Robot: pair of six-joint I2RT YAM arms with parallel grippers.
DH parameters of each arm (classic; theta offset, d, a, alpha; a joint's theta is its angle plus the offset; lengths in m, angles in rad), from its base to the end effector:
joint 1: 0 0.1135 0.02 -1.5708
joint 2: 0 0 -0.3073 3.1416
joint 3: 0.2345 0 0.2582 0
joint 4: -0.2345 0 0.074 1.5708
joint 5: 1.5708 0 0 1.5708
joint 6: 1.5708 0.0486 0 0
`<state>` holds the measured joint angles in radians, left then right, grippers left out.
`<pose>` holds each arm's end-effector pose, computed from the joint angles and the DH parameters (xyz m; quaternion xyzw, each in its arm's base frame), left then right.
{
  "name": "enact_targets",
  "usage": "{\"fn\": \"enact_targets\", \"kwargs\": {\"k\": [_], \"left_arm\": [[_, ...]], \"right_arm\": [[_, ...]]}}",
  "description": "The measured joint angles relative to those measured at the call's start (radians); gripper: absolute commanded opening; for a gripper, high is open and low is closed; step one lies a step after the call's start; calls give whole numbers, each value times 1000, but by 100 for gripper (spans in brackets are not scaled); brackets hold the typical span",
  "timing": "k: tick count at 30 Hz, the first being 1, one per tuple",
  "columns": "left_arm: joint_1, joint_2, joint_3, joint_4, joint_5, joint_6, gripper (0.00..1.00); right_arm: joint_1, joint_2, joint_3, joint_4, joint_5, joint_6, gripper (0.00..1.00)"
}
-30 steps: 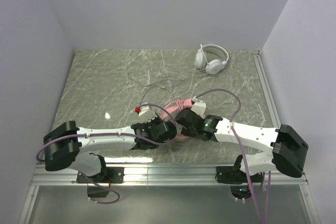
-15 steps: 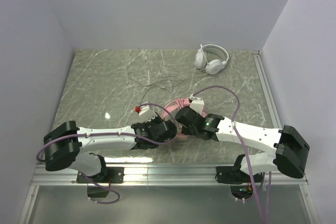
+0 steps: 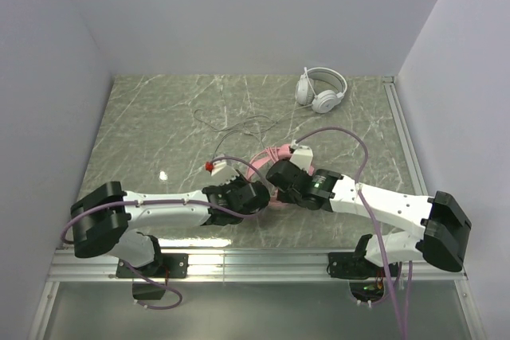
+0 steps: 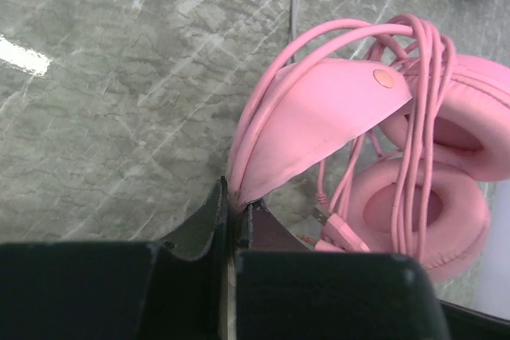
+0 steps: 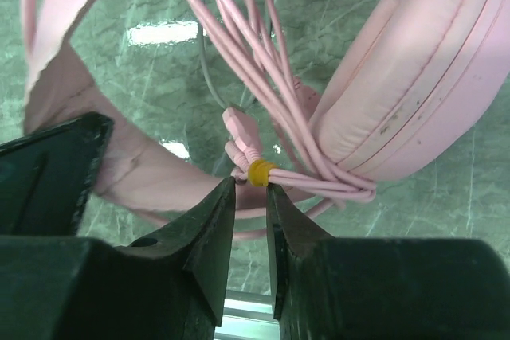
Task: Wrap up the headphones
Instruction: Wrap the headphone cable with the right arm
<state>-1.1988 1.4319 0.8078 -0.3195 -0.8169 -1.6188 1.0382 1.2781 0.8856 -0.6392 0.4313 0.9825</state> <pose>0.1345 -0.2473 0.2329 -0.3018 0.8283 -0.2185 0.4185 0.1429 0.2024 0.2657 0.0307 0.9428 0.1107 0.3130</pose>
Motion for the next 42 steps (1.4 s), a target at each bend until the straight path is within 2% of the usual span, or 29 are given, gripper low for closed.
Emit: {"fn": "enact_targets", "kwargs": {"k": [17, 27, 35, 42], "left_arm": [[4, 71, 0, 30, 2, -22, 0], [12, 87, 7, 30, 18, -29, 0], [81, 86, 14, 35, 109, -35, 0], [128, 48, 14, 55, 112, 7, 0]], "right_arm": [[-101, 22, 18, 44, -113, -53, 27], [-132, -53, 20, 51, -161, -84, 27], [-196, -156, 56, 21, -155, -120, 27], [-275, -285, 56, -10, -144, -150, 27]]}}
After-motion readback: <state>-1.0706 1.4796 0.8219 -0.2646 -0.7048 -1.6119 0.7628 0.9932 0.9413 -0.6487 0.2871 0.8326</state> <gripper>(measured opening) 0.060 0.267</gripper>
